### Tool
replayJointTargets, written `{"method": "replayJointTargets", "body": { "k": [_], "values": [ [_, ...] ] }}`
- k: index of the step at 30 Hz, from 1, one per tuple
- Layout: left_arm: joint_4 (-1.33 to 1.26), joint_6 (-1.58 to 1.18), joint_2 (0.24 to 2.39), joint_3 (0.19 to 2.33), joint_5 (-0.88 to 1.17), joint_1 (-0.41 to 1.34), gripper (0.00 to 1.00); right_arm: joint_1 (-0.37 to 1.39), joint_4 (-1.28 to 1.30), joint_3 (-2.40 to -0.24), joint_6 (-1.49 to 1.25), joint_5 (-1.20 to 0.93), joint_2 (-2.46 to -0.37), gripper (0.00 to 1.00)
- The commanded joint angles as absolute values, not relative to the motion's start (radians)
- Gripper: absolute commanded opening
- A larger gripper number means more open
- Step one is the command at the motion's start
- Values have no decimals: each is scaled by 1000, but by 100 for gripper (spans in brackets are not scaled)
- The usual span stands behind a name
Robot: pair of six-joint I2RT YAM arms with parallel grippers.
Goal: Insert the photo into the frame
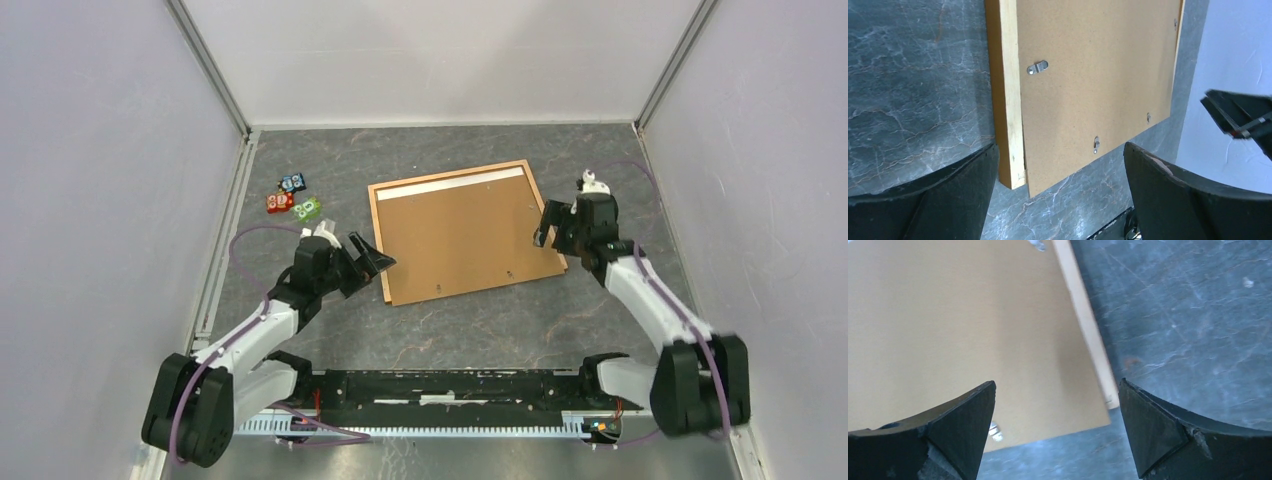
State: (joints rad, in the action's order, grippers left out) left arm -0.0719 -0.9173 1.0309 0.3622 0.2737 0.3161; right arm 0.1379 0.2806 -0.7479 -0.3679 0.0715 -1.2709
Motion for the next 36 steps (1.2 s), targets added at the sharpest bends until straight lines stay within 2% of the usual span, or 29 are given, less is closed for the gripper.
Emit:
{"method": "replayJointTargets", "body": {
  "k": [1,4,7,12,15,19,21,25,36],
  "values": [
    [-20,-854,1032,401,211,314,99,174,233,-578,-585,-134,-1101,98],
    [-26,-869,1091,437,192,303,88,259,132,-479,-716,-231,-1086,92],
    [-66,-879,1142,455,174,304,74,360,99,-463,-744,-173,-1110,85],
    [-71,-838,1236,494,155,302,49,429,53,-419,-786,-132,-1135,70],
    [-77,-835,1295,501,155,302,42,435,17,-392,-803,-114,-1147,64],
    [-67,-843,1360,514,157,304,41,439,-50,-370,-831,-119,-1178,53],
    [-28,-833,1393,541,151,304,36,442,-68,-366,-840,-121,-1198,50],
    [43,-813,1460,585,150,303,34,447,-103,-365,-853,-125,-1212,47],
    [111,-803,1460,600,115,304,16,459,-154,-411,-881,-108,-1235,44]
  ]
}}
